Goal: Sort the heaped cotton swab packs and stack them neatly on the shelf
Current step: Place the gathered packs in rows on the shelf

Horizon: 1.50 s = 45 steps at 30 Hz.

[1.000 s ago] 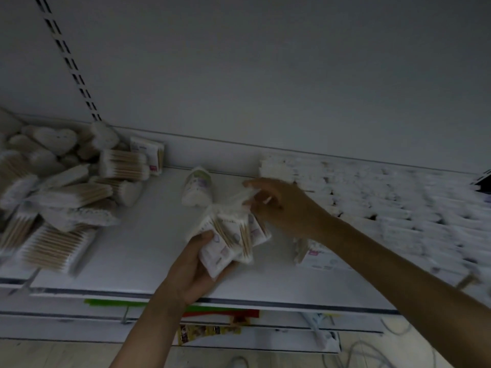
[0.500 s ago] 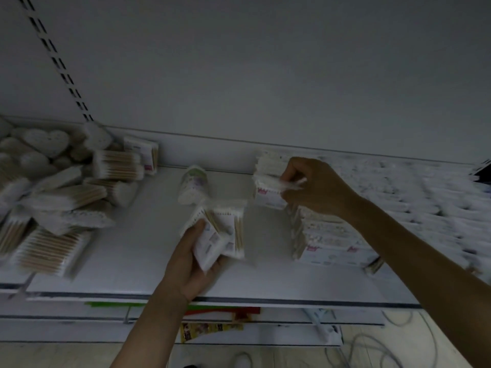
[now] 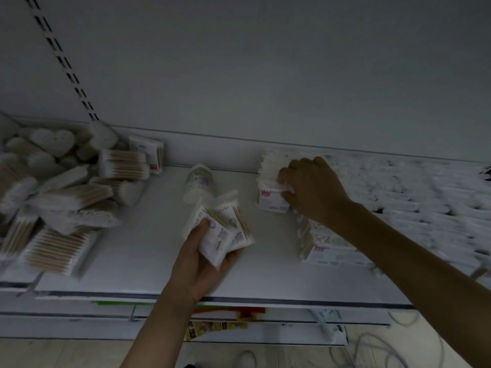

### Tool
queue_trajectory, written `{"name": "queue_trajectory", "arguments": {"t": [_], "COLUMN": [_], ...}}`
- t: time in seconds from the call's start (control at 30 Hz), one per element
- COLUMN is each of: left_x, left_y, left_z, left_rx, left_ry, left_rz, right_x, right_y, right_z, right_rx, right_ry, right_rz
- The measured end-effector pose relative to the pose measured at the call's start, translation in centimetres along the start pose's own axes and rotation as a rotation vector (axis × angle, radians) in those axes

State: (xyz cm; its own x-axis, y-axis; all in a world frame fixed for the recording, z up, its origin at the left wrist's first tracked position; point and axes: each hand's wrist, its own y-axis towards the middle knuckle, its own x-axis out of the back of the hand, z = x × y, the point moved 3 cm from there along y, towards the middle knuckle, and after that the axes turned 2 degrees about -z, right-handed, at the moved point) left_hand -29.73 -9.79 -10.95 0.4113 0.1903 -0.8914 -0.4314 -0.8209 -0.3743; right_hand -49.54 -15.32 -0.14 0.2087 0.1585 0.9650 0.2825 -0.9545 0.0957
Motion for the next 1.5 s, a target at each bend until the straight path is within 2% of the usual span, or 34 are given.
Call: {"name": "queue_trajectory", "arguments": {"t": [0.23, 0.3, 0.37, 0.4, 0.47, 0.5, 0.53, 0.6, 0.73, 0.9, 1.0, 1.13, 1.2, 1.23, 1.3, 1.37, 1.43, 1.5], "left_x": [-0.6, -0.6, -0.5, -0.5, -0.9, -1.3, -1.5, -1.3, 0.2, 0.3, -0.4, -0.6, -0.6, -0.6, -1.3, -2.5, -3.4, -3.5], "left_y": [0.0, 0.0, 0.2, 0.2, -0.1, -0.4, -0.5, -0.5, 0.0, 0.1, 0.2, 0.3, 0.2, 0.1, -0.6, -1.1, -1.3, -0.7], "left_z": [0.3, 0.4, 0.4, 0.5, 0.8, 0.9, 1.0, 0.9, 0.3, 0.3, 0.6, 0.9, 1.2, 1.3, 1.6, 2.3, 2.9, 3.2], "left_rx": [0.015, 0.004, 0.0, 0.003, 0.029, 0.041, 0.043, 0.019, -0.021, -0.023, -0.031, -0.042, -0.068, -0.104, -0.232, -0.337, -0.393, -0.444], "left_ry": [-0.015, 0.025, 0.055, 0.063, 0.096, 0.124, 0.146, 0.142, 0.036, 0.089, 0.126, 0.24, 0.352, 0.442, 0.792, 1.088, 1.165, 1.161], "left_rz": [0.021, 0.012, 0.007, 0.011, 0.034, 0.051, 0.065, 0.05, -0.032, -0.045, 0.042, 0.112, 0.086, 0.054, 0.005, 0.104, 0.183, 0.165], "right_x": [0.5, 1.2, 2.4, 2.8, 2.6, 2.4, 2.3, 2.3, 2.6, 1.1, 0.3, 0.6, 1.2, 1.3, 2.7, 3.1, 2.3, 1.5], "right_y": [-0.4, -0.9, -1.8, -2.1, -2.5, -2.5, -2.6, -2.8, -3.6, -3.1, -2.8, -2.6, -3.0, -3.3, -4.5, -5.9, -7.0, -7.5], "right_z": [0.8, 0.9, 1.8, 2.2, 3.5, 4.1, 4.4, 4.0, 0.4, -0.1, 0.1, 0.7, 0.7, 0.4, 0.7, 1.4, 2.5, 2.6], "right_rx": [0.024, 0.042, 0.02, -0.012, -0.055, -0.04, 0.001, 0.04, -0.127, -0.059, -0.115, -0.088, -0.057, -0.05, -0.082, -0.035, 0.073, 0.116], "right_ry": [-0.11, -0.056, 0.185, 0.379, 0.736, 0.787, 0.785, 0.775, 0.719, 0.268, 0.166, 0.074, -0.001, -0.023, 0.112, 0.385, 0.554, 0.488], "right_rz": [0.004, -0.079, -0.269, -0.268, -0.074, 0.02, 0.063, 0.04, -0.043, -0.076, -0.086, -0.103, -0.08, -0.12, -0.249, -0.167, -0.052, -0.106]}}
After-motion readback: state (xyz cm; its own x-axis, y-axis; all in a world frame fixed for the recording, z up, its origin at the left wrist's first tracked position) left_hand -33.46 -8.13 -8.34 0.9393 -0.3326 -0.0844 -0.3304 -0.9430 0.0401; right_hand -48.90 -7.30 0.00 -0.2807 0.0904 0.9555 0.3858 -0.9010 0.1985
